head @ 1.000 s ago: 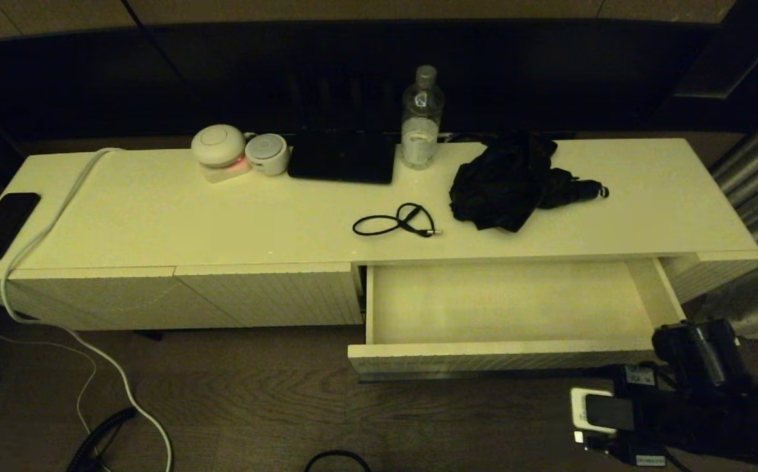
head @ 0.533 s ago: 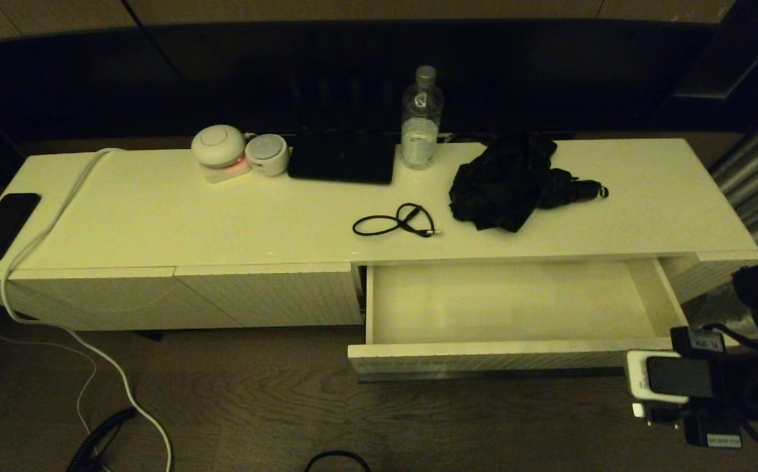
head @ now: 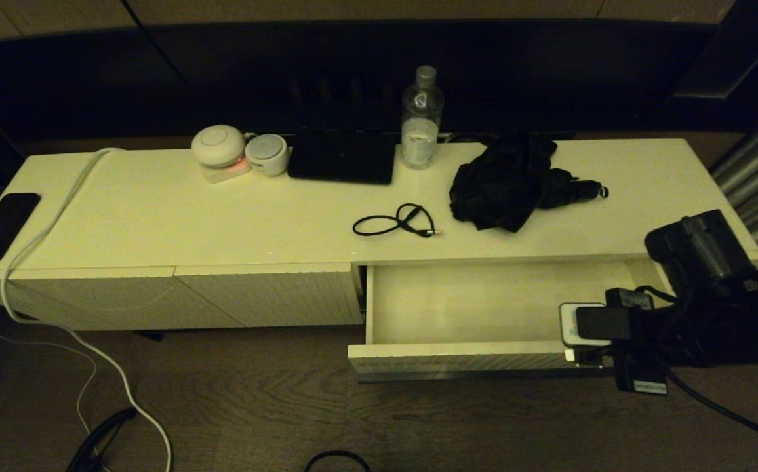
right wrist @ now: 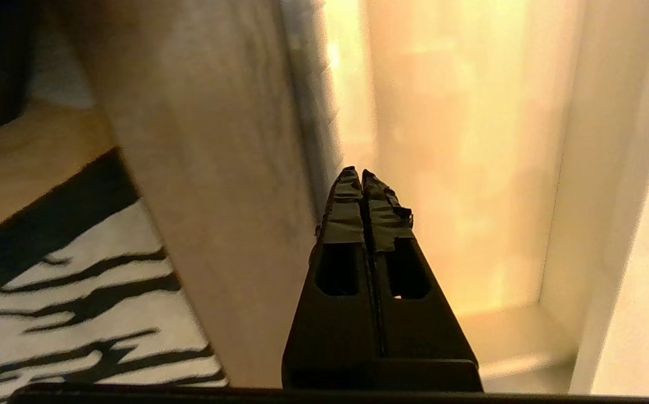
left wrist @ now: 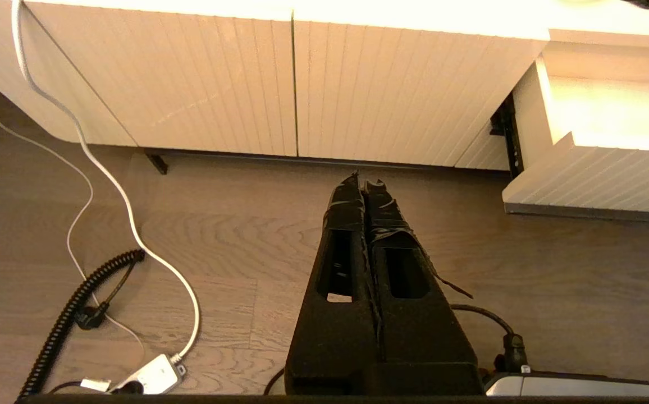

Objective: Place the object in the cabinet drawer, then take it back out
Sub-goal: Open the drawer

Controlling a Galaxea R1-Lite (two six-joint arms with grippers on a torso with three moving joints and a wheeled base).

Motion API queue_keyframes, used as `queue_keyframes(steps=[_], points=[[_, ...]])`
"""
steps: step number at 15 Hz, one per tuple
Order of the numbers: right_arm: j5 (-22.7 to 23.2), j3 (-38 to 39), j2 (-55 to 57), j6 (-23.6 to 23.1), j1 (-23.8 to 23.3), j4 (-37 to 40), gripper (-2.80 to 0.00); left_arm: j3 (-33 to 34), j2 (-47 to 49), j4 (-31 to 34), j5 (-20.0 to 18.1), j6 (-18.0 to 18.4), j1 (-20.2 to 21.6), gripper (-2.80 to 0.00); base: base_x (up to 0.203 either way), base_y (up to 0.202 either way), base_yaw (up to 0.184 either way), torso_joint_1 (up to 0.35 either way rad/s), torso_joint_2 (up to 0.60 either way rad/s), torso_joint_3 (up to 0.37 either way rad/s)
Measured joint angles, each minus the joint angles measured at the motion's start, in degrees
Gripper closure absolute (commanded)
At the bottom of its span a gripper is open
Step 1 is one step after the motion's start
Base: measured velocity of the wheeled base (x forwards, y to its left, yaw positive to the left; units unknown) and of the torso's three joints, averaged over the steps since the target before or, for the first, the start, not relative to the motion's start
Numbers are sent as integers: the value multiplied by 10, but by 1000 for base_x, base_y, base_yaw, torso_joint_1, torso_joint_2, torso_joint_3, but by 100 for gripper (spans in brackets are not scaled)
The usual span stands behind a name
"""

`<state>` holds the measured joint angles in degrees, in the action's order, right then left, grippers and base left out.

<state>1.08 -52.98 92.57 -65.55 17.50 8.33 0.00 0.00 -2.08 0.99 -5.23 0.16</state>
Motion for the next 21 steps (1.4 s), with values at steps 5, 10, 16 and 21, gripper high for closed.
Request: queue_keyframes(steps=[5,10,16,21], points=[[-28,-64,105,2,0,-54,0,0,0,0,0,0,0,0,0,0,0,0,0,0],[-32,-126,164,4,-11,-57,0,0,0,0,1,0,0,0,0,0,0,0,0,0],[-39,-124,178,18,-12,-50,0,0,0,0,0,0,0,0,0,0,0,0,0,0],[-39,-70,168,25,1,-54,0,0,0,0,0,0,0,0,0,0,0,0,0,0]])
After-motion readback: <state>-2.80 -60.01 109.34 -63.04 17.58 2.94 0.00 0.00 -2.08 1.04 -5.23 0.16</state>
